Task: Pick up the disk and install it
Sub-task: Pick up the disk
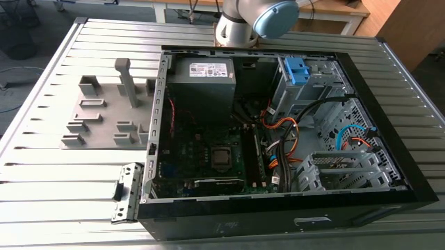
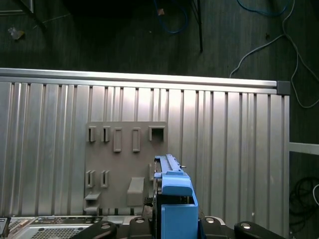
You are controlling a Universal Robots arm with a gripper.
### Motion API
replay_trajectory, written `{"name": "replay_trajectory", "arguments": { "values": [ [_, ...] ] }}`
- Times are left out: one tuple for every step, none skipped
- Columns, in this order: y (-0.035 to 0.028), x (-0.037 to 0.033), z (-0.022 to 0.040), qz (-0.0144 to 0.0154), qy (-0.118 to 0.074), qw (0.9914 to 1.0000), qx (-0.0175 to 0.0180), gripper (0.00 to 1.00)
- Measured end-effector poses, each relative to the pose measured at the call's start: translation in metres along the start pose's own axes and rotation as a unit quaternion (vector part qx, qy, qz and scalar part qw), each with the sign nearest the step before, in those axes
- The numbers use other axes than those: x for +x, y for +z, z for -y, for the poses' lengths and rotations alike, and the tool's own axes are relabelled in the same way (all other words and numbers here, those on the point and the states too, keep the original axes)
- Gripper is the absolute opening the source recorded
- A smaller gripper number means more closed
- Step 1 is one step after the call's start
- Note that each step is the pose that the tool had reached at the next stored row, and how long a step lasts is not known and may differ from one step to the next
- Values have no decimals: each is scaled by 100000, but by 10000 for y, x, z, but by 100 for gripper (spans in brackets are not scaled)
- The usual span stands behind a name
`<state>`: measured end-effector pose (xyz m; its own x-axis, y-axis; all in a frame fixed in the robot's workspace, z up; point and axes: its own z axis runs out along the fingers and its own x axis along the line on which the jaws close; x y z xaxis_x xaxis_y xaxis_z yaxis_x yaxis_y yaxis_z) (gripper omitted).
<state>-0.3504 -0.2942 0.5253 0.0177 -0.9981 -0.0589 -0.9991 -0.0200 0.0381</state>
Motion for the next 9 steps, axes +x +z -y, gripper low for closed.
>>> {"name": "replay_trajectory", "arguments": {
  "values": [
    [0, 0, 16, 1, -1, 100000, 2, 36],
    [-1, 1, 33, 1, 1, 100000, -1, 36],
    [-1, 1, 50, 2, 1, 100000, 1, 36],
    [-1, 1, 67, 3, 0, 100000, 3, 36],
    [-2, 2, 85, 0, 2, 100000, -2, 36],
    [-2, 2, 101, -1, 4, 100000, -4, 36],
    [-3, 2, 116, 1, 5, 100000, -2, 36],
    [-3, 2, 130, 1, 2, 100000, -4, 36],
    [-3, 3, 142, 1, 5, 100000, -4, 36]
  ]
}}
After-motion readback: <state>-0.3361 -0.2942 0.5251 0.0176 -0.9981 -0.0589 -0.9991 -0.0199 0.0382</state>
